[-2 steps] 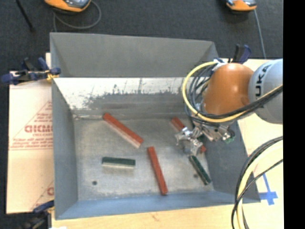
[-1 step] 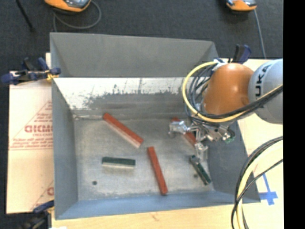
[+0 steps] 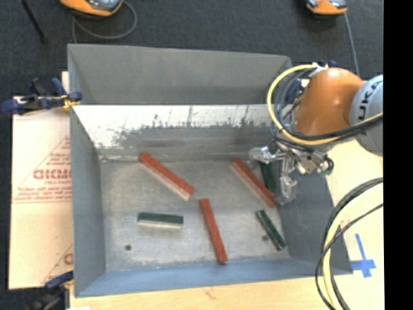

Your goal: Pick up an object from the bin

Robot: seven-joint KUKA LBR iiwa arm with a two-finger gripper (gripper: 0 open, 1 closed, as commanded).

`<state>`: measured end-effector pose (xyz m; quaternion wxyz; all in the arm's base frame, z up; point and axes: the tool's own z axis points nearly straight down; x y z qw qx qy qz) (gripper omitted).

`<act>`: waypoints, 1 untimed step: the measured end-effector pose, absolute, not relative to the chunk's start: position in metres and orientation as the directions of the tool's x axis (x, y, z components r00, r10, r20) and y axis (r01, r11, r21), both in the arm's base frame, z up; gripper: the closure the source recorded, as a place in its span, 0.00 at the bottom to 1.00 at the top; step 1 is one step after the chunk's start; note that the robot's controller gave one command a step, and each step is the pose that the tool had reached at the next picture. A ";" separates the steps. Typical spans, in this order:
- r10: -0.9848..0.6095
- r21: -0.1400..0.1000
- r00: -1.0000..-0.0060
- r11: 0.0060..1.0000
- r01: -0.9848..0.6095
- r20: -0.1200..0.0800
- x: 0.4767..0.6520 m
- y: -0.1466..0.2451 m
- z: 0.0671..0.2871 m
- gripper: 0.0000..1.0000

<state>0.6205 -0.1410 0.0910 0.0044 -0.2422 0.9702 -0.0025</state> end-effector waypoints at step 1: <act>-0.295 -0.004 -0.955 0.956 -0.295 -0.011 0.634 -0.126 0.074 0.00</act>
Offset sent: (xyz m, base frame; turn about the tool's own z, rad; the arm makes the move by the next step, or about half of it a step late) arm 0.0105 0.0157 -0.0200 0.1902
